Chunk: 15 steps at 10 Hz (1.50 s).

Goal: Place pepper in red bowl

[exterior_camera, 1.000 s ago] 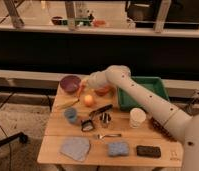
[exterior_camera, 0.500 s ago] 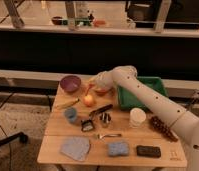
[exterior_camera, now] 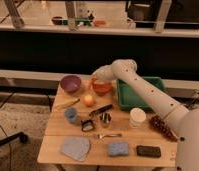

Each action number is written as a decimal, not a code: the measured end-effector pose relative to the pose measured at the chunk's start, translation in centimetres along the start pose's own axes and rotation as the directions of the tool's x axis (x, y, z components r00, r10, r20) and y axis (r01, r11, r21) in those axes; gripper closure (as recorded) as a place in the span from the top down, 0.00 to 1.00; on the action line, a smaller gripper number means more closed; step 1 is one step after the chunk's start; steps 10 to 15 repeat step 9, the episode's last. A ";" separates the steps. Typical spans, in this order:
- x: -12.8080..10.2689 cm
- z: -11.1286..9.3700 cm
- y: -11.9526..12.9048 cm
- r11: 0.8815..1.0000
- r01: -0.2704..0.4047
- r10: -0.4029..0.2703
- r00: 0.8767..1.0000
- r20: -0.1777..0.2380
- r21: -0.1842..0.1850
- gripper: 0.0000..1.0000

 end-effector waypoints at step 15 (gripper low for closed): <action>2.2 0.7 1.1 0.999 -0.049 0.048 0.999 -0.026 -0.021 0.18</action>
